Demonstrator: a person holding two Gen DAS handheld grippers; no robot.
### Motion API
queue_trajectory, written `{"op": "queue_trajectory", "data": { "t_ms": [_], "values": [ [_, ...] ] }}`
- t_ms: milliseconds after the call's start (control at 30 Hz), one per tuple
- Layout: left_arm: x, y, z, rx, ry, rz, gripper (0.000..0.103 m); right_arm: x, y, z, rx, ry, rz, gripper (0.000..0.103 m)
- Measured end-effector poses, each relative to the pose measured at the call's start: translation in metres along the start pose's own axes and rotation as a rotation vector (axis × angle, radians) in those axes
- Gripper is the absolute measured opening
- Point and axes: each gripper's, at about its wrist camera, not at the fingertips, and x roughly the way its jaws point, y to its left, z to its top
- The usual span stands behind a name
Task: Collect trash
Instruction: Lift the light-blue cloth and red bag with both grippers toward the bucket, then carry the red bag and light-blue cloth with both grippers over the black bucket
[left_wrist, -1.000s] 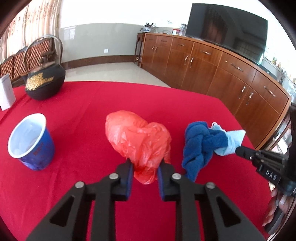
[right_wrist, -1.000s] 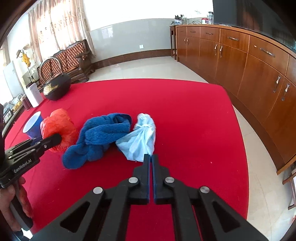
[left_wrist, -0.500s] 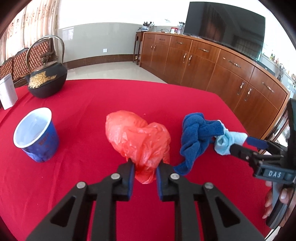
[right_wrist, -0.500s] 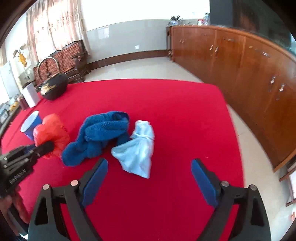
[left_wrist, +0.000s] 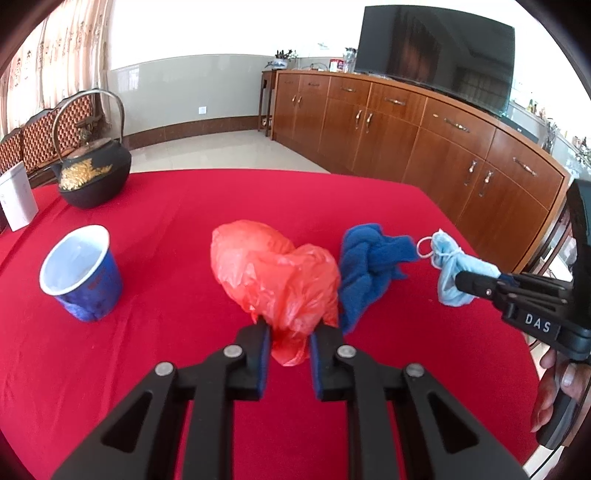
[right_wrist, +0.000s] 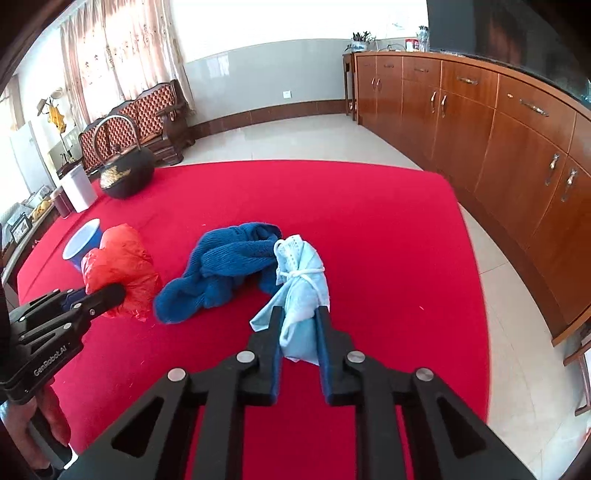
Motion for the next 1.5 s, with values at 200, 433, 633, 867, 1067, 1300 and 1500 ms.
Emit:
{"op": "queue_trajectory", "data": {
  "t_ms": [200,433,633,867,1067,1300,1500],
  "values": [
    [-0.033,-0.014,-0.013,0.008,-0.019,-0.015,0.018,-0.046,0.006,-0.022,-0.008,-0.036,-0.019,0.017],
    [-0.064,-0.037,-0.036,0.036,-0.042,-0.014,0.018,-0.091,0.003,-0.056,-0.006,-0.071,-0.071,0.017],
    [-0.086,-0.053,-0.053,0.038,-0.051,-0.035,0.018,-0.127,-0.007,-0.087,0.026,-0.082,-0.105,0.017],
    [-0.111,-0.079,-0.069,0.087,-0.082,-0.05,0.018,-0.165,-0.019,-0.122,0.057,-0.094,-0.143,0.017],
    [-0.131,-0.1,-0.078,0.116,-0.121,-0.081,0.018,-0.196,-0.034,-0.145,0.094,-0.105,-0.174,0.017],
    [-0.133,-0.128,-0.086,0.159,-0.118,-0.129,0.018,-0.226,-0.056,-0.169,0.126,-0.114,-0.22,0.017],
    [-0.133,-0.154,-0.094,0.203,-0.11,-0.173,0.018,-0.244,-0.078,-0.188,0.161,-0.111,-0.257,0.017]
  ]
}}
